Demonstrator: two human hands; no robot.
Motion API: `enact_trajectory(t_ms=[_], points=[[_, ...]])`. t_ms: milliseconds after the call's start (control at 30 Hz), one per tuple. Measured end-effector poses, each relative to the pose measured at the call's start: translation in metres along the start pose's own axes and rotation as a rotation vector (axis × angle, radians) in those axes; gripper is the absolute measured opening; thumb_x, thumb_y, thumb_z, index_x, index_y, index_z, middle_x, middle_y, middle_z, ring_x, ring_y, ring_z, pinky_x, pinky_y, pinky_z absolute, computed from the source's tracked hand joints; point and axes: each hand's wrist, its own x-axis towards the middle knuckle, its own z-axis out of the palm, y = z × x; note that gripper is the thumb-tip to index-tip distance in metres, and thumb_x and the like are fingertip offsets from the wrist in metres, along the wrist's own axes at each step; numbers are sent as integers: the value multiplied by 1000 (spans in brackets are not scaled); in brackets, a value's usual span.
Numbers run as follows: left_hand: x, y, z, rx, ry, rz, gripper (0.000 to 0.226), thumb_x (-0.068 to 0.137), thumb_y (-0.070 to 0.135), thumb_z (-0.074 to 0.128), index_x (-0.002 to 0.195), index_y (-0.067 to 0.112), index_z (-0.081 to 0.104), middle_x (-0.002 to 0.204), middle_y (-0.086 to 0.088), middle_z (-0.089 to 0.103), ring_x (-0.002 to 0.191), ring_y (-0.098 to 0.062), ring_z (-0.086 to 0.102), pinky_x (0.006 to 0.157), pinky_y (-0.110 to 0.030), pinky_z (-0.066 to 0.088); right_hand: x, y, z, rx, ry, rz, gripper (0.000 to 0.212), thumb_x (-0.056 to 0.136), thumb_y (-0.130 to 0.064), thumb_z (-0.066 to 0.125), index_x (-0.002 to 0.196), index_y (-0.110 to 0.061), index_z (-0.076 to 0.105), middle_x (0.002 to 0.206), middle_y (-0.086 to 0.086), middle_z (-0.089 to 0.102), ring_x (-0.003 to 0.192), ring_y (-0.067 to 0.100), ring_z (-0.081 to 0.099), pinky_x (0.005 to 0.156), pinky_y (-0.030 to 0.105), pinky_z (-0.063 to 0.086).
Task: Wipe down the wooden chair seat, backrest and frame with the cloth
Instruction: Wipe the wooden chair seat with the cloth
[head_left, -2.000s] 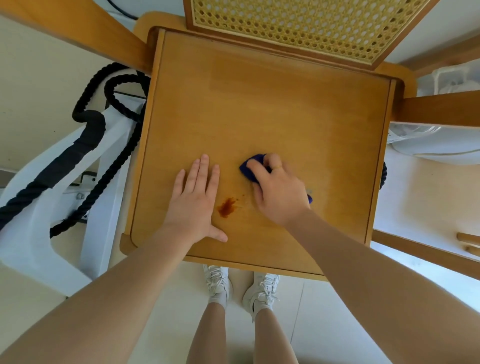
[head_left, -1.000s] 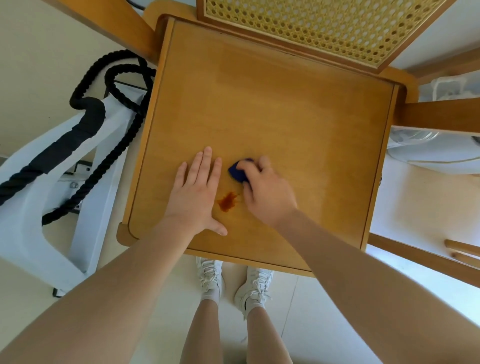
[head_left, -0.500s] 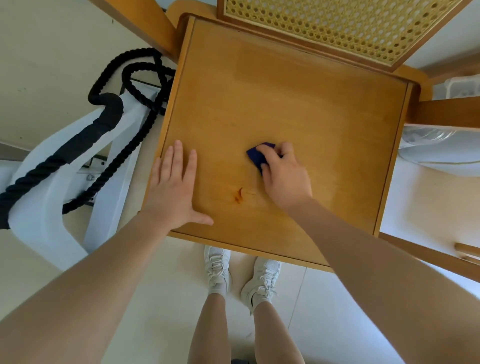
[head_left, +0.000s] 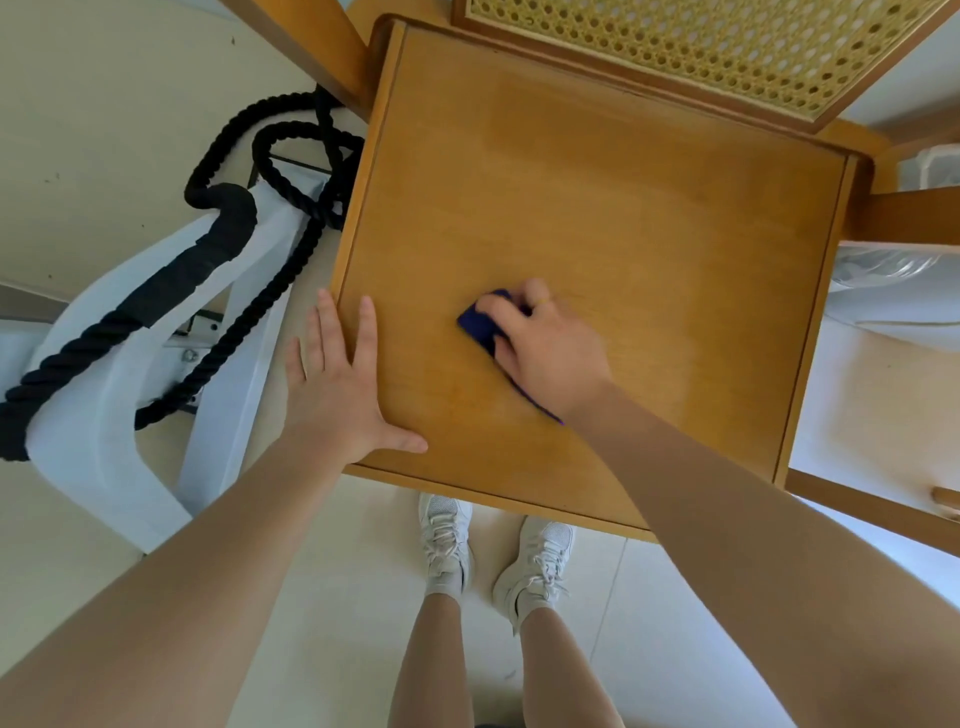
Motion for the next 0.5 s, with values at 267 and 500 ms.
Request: enact_trajectory(t_ms=[267, 500], points=[[3, -9, -11, -214, 114, 33, 126, 61, 59, 72, 147, 13, -8, 153, -19, -2, 141, -31, 4, 113, -45, 13, -16, -31, 22, 42, 179, 33, 49, 71, -15, 73, 117, -21, 58, 107, 17, 57, 71, 34, 57, 41, 30, 46], [14, 11, -22, -174, 77, -126, 133, 62, 49, 78, 143, 13, -21, 151, -19, -1, 138, -34, 13, 110, -46, 21, 24, 16, -4, 6, 154, 92, 46, 88, -7, 53, 129, -28, 51, 120, 16, 47, 77, 36, 54, 50, 31, 42]])
